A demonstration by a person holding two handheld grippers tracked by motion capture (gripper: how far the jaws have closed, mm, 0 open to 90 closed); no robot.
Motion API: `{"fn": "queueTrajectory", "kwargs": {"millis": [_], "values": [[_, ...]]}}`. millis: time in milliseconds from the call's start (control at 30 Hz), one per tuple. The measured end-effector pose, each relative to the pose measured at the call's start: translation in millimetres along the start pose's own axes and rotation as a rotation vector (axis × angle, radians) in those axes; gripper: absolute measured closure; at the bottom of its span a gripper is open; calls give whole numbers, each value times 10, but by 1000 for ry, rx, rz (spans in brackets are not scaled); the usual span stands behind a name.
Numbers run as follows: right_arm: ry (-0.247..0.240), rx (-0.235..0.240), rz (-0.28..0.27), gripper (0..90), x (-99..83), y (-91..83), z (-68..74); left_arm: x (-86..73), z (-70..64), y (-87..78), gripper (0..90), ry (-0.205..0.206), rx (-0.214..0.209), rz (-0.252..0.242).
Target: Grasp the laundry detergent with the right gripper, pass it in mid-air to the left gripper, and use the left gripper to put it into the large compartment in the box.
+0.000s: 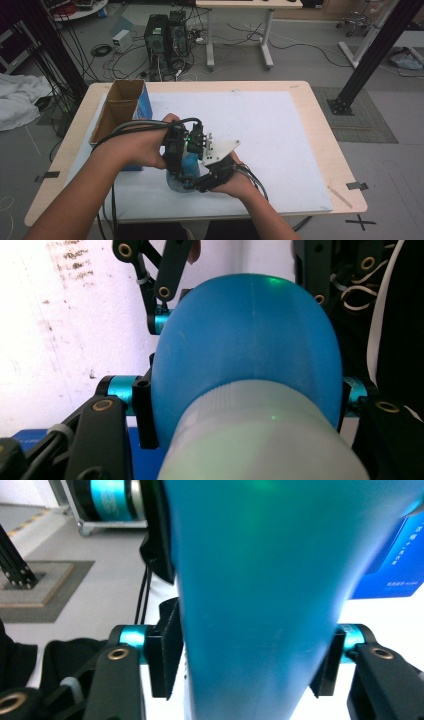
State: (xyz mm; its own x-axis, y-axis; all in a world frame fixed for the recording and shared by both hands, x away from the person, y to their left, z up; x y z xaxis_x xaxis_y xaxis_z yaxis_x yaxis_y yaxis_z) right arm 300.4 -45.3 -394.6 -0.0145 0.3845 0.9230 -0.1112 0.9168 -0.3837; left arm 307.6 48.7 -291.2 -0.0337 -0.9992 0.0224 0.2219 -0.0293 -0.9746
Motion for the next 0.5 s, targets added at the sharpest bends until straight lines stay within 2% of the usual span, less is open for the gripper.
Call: {"fn": "queueTrajectory", "kwargs": {"millis": [67,300,333,467,500], "values": [[15,3,5,322,-3,-7,-4,-11,12,-22,387,-5,8,-3],[75,-18,49,234,-56,-73,-41,-56,59,-109,387,-26,15,0],[99,-27,63,228,-80,-116,-63,-62,65,-118,387,-31,14,-1],[131,-36,77,227,-116,-198,-89,-91,111,-158,387,-49,6,9],[167,-40,102,227,-151,-260,-121,-96,120,-167,387,-55,5,15]]}}
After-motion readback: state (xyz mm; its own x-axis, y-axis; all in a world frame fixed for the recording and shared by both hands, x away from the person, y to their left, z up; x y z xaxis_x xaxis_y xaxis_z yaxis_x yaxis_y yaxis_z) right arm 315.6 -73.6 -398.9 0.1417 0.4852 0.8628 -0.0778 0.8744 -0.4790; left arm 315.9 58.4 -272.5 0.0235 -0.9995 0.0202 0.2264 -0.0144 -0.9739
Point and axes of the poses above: each handheld gripper's, and its own axes: y roughly forward along the jaws, x roughly out of its top, z roughly to its left, the point moved 3 cm from there along y, roughly forward along the jaws, and after that the axes turned 11 degrees about x, right-handed, at the moved point
